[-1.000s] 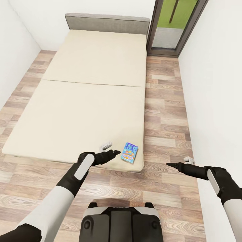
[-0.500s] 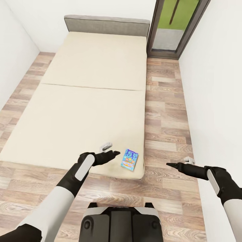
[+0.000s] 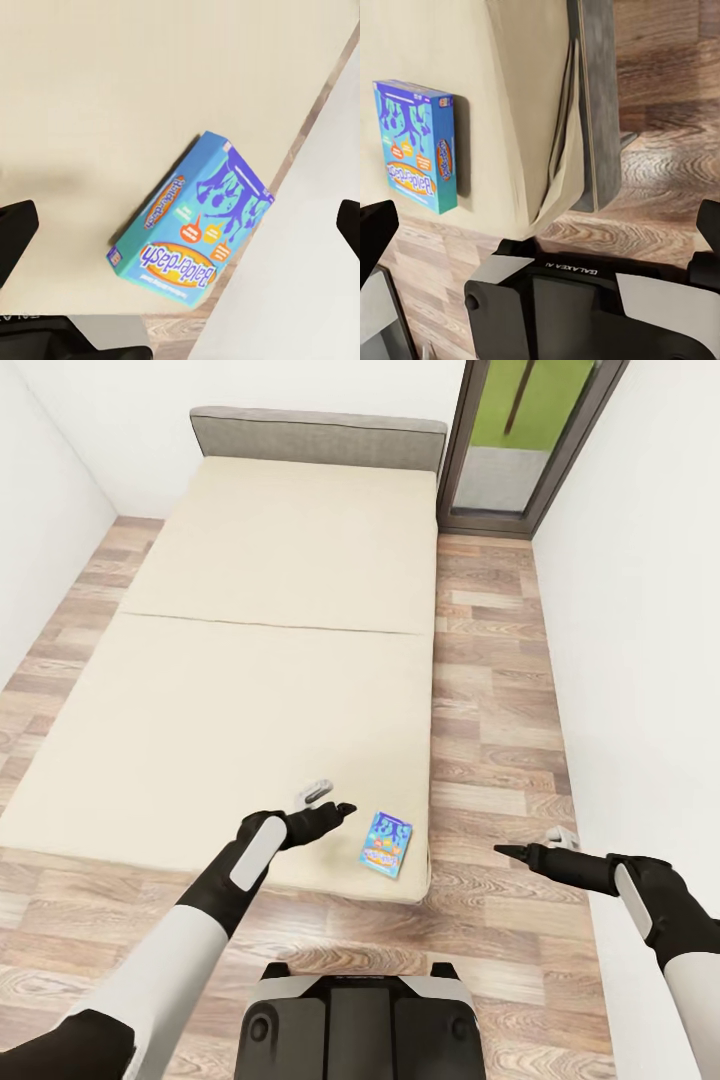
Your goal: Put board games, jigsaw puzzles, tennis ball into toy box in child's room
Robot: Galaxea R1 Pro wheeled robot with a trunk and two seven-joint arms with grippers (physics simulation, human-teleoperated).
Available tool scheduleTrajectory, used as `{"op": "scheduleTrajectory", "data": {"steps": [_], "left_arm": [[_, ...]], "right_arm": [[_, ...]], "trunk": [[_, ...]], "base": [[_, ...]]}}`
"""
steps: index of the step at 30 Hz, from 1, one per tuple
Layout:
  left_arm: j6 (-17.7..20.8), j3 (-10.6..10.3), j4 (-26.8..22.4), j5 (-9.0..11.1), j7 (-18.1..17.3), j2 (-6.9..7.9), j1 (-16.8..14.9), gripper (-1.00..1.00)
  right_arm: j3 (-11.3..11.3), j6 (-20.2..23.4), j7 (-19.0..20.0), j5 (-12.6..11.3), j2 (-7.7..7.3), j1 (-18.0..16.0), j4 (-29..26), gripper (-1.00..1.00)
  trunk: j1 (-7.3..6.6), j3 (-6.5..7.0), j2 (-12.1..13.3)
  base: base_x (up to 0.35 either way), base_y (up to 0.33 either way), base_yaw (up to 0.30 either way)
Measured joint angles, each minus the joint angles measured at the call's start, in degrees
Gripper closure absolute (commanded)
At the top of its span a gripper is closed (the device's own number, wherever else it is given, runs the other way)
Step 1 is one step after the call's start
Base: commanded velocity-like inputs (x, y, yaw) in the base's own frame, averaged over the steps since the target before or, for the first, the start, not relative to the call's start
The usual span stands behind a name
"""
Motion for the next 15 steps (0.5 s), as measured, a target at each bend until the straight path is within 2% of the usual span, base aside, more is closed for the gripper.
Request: {"op": "scheduleTrajectory", "data": {"steps": [2,8,15], "left_arm": [[-0.67,-0.01,1.50,0.06,-0.02,-0.22,-0.81,-1.00],[-5.03,-0.06,10.60,0.29,-0.48,-1.99,-4.98,-1.00],[-7.09,-0.04,14.50,0.10,-2.50,-2.55,-6.23,-1.00]], "right_arm": [[0.00,0.00,0.00,0.04,0.03,0.01,0.00,-1.00],[-0.10,0.00,0.00,0.05,-0.06,0.03,-0.01,-1.00],[-0.33,0.00,-0.03,-0.03,-0.35,0.03,-0.05,-1.00]], "trunk": [[0.00,0.00,0.00],[0.00,0.00,0.00],[0.00,-0.07,0.00]], "base": [[0.011,0.000,0.000],[0.005,0.000,0.000],[0.001,0.000,0.000]]}}
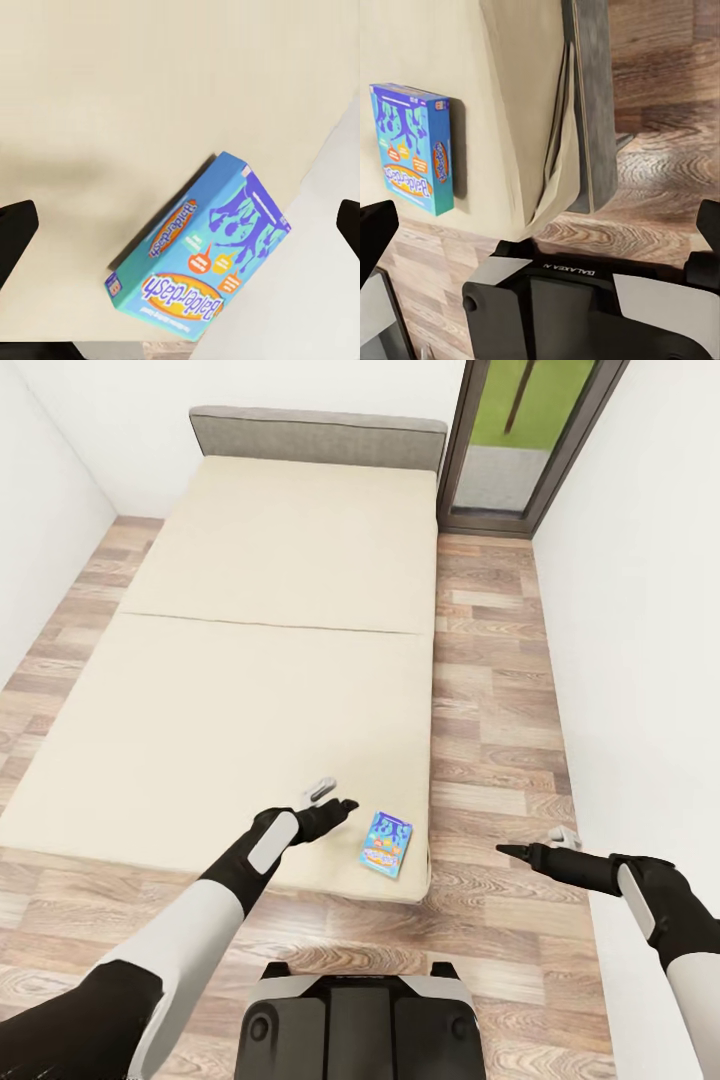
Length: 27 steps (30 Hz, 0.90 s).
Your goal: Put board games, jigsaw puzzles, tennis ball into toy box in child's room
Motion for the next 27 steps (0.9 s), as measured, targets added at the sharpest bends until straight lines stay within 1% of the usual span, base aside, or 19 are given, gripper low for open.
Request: {"op": "scheduleTrajectory", "data": {"steps": [14,24,27], "left_arm": [[-2.91,-0.07,3.48,0.23,-2.72,-0.54,0.16,-1.00],[-3.42,-0.14,4.21,0.47,-4.19,-1.11,0.86,-1.00],[-3.45,-0.16,4.31,0.54,-4.73,-1.17,1.12,-1.00]], "right_arm": [[-0.01,0.00,-0.05,-0.04,0.01,0.00,0.02,-1.00],[0.00,0.01,0.01,-0.13,0.01,0.00,-0.03,-1.00],[0.00,0.01,0.01,-0.13,0.03,0.00,-0.04,-1.00]], "trunk": [[0.00,-0.91,0.00],[0.00,-1.09,0.00],[0.00,-1.11,0.00]], "base": [[0.000,0.000,0.000],[0.000,0.000,-0.002],[0.000,0.000,-0.075]]}}
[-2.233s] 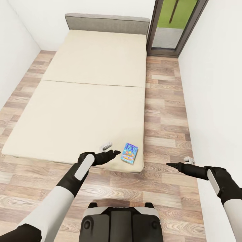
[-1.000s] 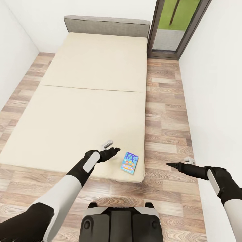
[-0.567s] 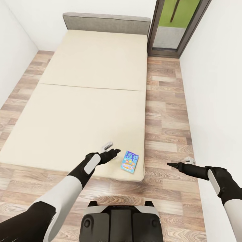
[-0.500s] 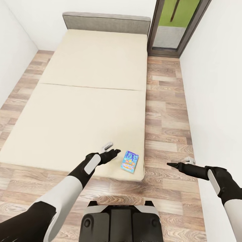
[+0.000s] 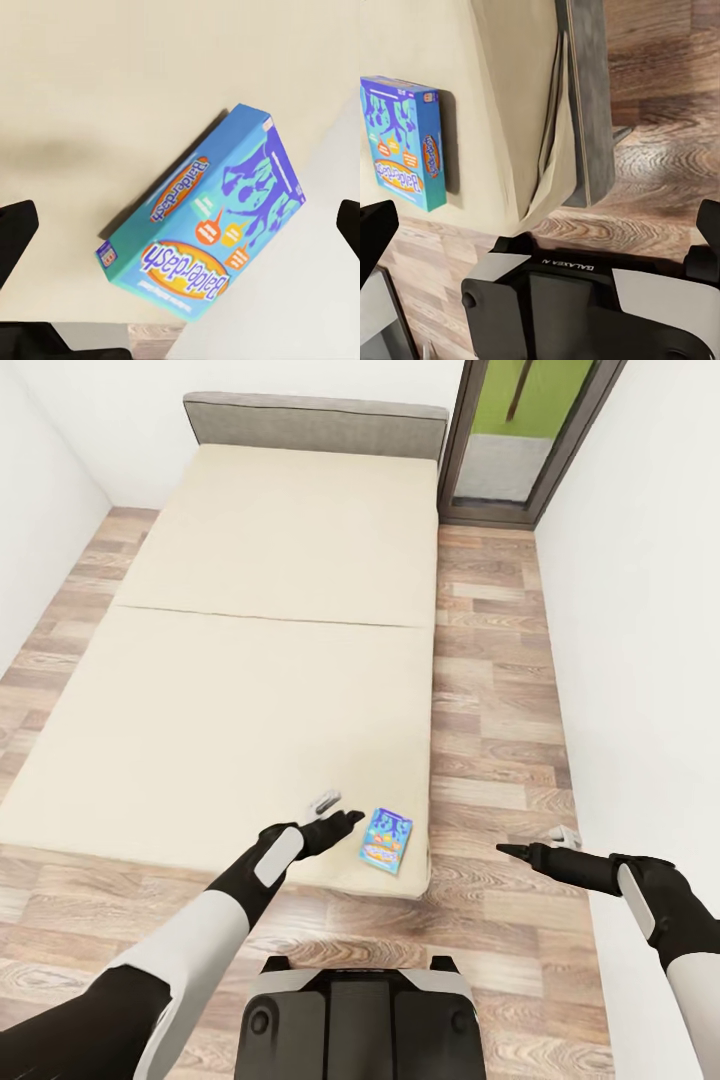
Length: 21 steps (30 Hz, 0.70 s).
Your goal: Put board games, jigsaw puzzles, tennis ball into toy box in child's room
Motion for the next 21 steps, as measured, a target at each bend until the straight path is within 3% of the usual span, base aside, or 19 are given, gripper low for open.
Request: {"op": "scheduleTrajectory", "data": {"steps": [21], "left_arm": [[-0.15,-0.02,0.53,0.10,-1.36,-0.05,0.66,-1.00]], "right_arm": [[0.00,0.00,0.01,-0.02,0.03,0.00,-0.01,-1.00]], "trunk": [[0.00,-0.02,0.00]], "base": [[0.000,0.000,-0.187]]}}
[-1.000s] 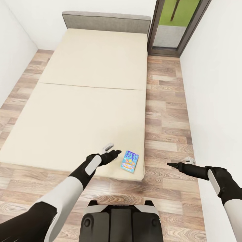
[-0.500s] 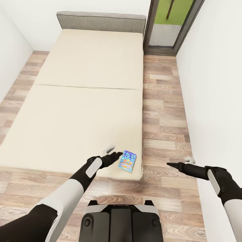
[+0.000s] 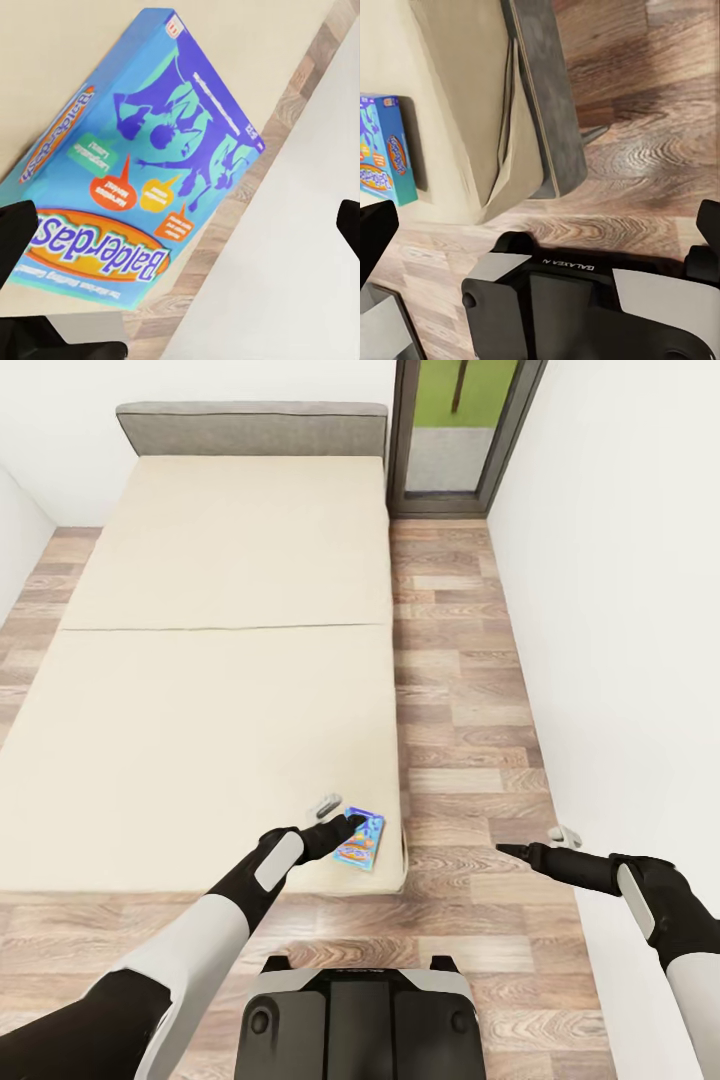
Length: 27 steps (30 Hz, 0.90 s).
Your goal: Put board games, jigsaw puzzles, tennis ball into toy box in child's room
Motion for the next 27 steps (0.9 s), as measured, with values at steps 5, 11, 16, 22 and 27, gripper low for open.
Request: {"op": "scheduleTrajectory", "data": {"steps": [5,11,16,22,27], "left_arm": [[-0.49,0.04,0.03,-0.02,-0.02,0.10,0.02,-1.00],[-0.84,0.06,0.00,-0.15,-0.03,0.35,0.01,-1.00],[-0.96,0.08,-0.02,-0.27,-0.04,0.62,-0.03,-1.00],[-1.01,0.13,-0.03,-0.40,-0.04,0.81,-0.05,-1.00],[-1.10,0.11,-0.25,-0.47,-0.08,0.98,-0.04,-1.00]], "right_arm": [[0.00,0.01,-0.01,0.00,0.00,0.00,0.00,-1.00],[0.00,0.00,0.00,0.03,0.00,0.00,0.00,-1.00],[0.00,-0.01,0.01,0.06,0.00,0.00,0.00,-1.00],[0.00,-0.01,0.01,0.09,0.05,0.00,0.00,-1.00],[0.04,-0.01,-0.02,0.14,0.09,0.00,0.00,-1.00]], "trunk": [[0.00,0.00,0.00],[0.00,0.00,0.00],[0.00,0.00,0.00],[0.00,0.00,0.00],[0.00,0.00,0.00]], "base": [[0.000,0.000,-0.054],[0.000,0.000,-0.023],[0.000,0.000,-0.009],[0.000,0.000,-0.004],[0.000,0.000,-0.001]]}}
